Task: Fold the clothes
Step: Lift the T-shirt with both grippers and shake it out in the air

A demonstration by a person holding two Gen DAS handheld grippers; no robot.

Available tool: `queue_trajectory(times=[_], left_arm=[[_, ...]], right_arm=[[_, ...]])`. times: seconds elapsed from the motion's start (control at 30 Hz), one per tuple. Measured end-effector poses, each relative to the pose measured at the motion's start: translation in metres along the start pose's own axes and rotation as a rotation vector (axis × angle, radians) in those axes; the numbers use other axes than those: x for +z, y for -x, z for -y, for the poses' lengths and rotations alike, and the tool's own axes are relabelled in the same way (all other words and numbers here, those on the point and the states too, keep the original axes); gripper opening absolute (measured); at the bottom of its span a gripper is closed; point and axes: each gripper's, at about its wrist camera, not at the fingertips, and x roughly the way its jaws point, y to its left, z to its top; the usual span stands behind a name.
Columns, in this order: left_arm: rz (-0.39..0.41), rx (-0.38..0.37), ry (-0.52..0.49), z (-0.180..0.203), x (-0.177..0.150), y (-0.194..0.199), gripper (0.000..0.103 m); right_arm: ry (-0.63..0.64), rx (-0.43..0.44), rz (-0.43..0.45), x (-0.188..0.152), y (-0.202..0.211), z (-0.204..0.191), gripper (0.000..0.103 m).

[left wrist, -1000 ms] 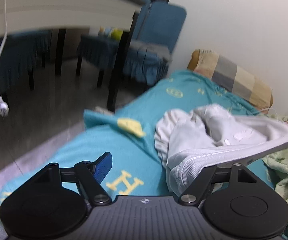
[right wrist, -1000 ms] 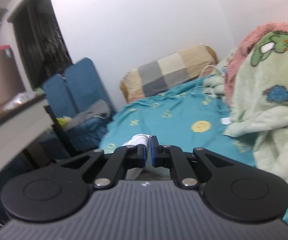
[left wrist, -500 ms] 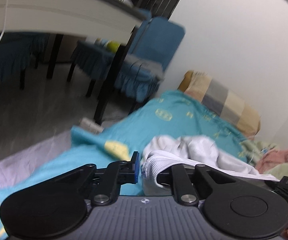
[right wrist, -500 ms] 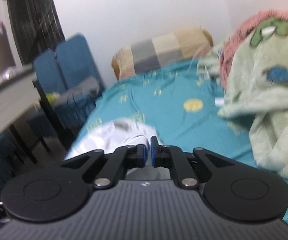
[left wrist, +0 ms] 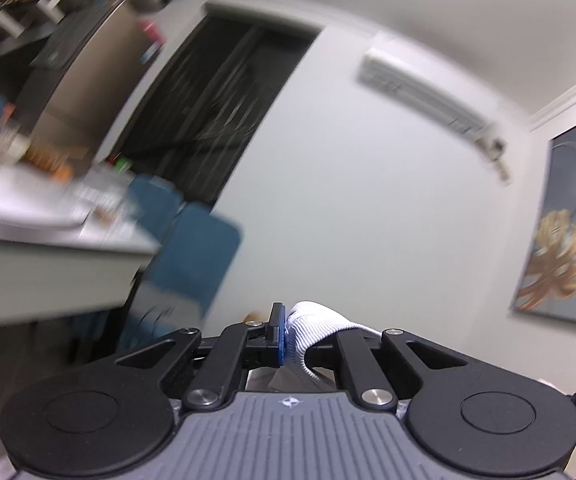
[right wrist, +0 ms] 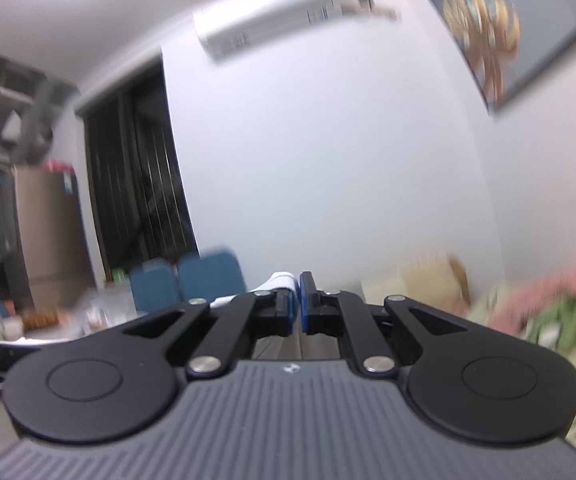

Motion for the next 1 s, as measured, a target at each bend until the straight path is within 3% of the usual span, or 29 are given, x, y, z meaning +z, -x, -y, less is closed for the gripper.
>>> queue_trajectory(times=[0.27,0.4,0.5,0.57,0.7,1.0], left_arm=[[0.111,-0.112,-0.072,0.059,0.119,0.078,0.007],[0.131,-0.137,-0.077,0.077,0.157,0.117,0.007],[0.131,-0.139,-0.092,0.085,0.175,0.132,0.007],[0.118,-0.135,-0.099,0.088,0.177,0.134,0.007],[0.054,-0.121,-0.098,0.078,0.158,0.1,0.007],[-0.11,-0.048,-0.139,0.014,0.043,-0.077,0.008]], right_arm=[[0.019,0.077,0.177,0.132,0.097,-0.037,0.006],[0.058,0.094,0.225,0.169,0.141,-0.058,0.006],[0.094,0.077,0.226,0.178,0.151,-0.066,0.006],[0.108,0.061,0.211,0.178,0.149,-0.068,0.006],[0.087,0.036,0.133,0.155,0.121,-0.058,0.006],[0.068,-0.057,-0.06,0.057,-0.011,-0.008,0.007]])
